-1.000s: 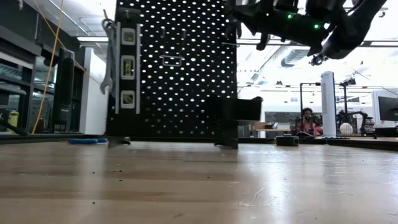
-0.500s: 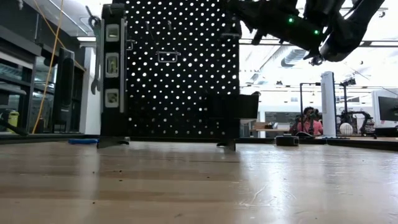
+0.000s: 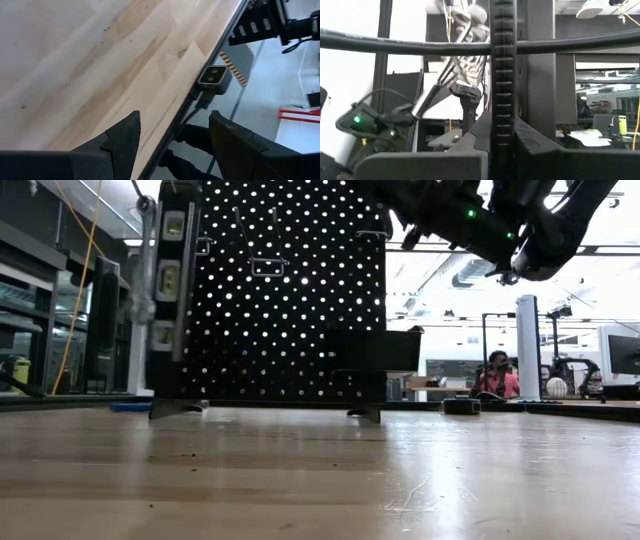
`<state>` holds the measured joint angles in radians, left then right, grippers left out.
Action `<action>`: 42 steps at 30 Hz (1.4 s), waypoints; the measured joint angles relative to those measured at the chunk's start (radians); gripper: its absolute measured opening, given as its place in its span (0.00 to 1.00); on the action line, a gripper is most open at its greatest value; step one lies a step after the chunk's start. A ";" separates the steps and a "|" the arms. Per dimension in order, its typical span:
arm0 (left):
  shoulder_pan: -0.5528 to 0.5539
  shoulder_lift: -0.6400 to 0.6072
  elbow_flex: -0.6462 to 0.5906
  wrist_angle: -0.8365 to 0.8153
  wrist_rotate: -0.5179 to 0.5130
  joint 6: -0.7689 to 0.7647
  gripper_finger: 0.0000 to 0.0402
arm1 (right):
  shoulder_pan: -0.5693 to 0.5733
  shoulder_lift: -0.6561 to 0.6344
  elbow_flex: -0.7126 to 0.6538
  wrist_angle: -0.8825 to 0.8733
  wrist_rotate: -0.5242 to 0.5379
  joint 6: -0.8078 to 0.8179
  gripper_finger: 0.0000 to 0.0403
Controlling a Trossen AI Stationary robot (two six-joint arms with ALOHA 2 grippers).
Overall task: Hang tools onto peg board
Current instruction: Hang the black pliers on the pegboard
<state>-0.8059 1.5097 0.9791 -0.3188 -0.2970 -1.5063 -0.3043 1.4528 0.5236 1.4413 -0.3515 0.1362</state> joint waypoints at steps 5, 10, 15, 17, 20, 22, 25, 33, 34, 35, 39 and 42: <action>0.000 0.000 0.000 -0.019 0.000 0.000 0.54 | -0.006 0.000 0.000 0.021 -0.004 0.042 0.04; 0.000 0.000 0.000 -0.026 -0.001 0.000 0.54 | -0.010 0.000 0.000 0.021 -0.004 0.074 0.04; 0.001 0.000 0.000 -0.029 -0.002 0.000 0.54 | -0.012 -0.002 0.000 0.023 -0.004 0.201 0.04; 0.001 0.000 0.000 -0.029 -0.002 0.000 0.54 | -0.012 -0.002 0.000 0.024 -0.003 0.214 0.04; 0.001 0.000 0.000 -0.029 -0.002 0.000 0.54 | -0.018 -0.003 0.000 0.023 0.001 0.263 0.04; 0.002 0.000 0.000 -0.030 -0.002 0.000 0.54 | -0.023 -0.004 0.000 0.016 -0.002 0.301 0.04; 0.003 0.000 0.000 -0.030 -0.003 0.000 0.54 | -0.023 -0.004 0.000 0.005 -0.008 0.341 0.04; 0.005 0.000 0.000 -0.037 -0.003 0.000 0.54 | -0.023 -0.005 0.000 -0.058 -0.016 0.361 0.04; 0.005 0.000 0.000 -0.038 -0.003 0.000 0.54 | -0.023 -0.004 0.000 -0.062 -0.017 0.370 0.04; 0.005 0.000 0.000 -0.038 -0.003 0.000 0.54 | -0.023 -0.003 0.000 -0.063 -0.021 0.386 0.04; 0.005 0.000 0.000 -0.038 -0.003 0.000 0.54 | -0.023 -0.003 0.000 -0.062 -0.043 0.459 0.04; 0.005 0.000 0.000 -0.038 -0.003 0.000 0.54 | -0.023 -0.003 0.000 -0.062 -0.051 0.484 0.04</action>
<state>-0.8005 1.5097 0.9791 -0.3565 -0.2999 -1.5066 -0.3275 1.4494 0.5232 1.3792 -0.4026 0.6198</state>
